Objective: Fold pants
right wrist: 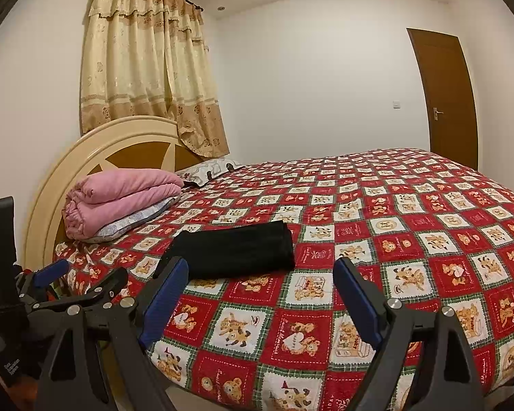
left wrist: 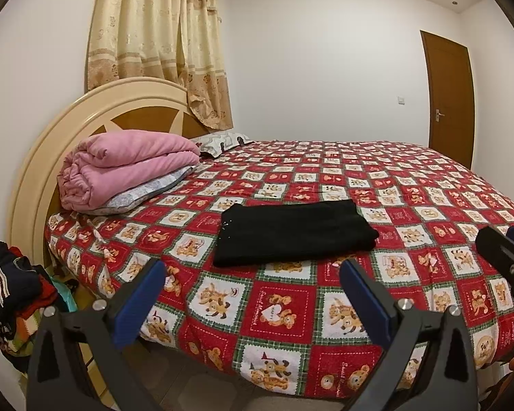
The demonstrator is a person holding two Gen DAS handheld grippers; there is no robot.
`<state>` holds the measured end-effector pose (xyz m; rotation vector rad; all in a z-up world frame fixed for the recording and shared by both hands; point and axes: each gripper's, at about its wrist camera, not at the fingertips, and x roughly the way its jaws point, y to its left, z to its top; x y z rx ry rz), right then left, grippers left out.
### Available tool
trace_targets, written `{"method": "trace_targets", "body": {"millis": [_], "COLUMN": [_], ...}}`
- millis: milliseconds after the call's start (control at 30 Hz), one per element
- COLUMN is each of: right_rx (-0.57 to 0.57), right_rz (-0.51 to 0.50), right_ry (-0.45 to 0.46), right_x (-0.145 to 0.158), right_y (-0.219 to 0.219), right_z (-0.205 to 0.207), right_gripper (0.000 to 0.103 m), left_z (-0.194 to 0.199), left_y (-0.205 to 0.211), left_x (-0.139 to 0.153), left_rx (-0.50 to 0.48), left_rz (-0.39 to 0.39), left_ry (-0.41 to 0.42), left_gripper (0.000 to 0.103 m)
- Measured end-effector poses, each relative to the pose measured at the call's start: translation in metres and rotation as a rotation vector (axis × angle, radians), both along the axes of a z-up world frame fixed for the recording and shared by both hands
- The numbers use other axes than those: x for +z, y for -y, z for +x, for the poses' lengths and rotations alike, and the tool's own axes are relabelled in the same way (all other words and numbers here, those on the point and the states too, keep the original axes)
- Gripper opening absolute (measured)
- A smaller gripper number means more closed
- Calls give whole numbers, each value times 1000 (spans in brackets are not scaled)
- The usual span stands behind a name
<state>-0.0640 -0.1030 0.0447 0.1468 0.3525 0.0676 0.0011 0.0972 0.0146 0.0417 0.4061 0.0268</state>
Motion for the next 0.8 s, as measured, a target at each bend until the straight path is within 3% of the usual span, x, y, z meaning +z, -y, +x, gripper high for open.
{"method": "trace_targets", "body": {"millis": [800], "right_rx": [-14], "right_rz": [3], "right_ry": [-8], "right_x": [-2], "right_y": [0], "right_z": [0], "right_gripper": [88], "left_z": [2], "left_y": [-1], "left_x": [4], "left_rx": [18], "left_rz": [35], "left_ry": [14], "left_gripper": [103]}}
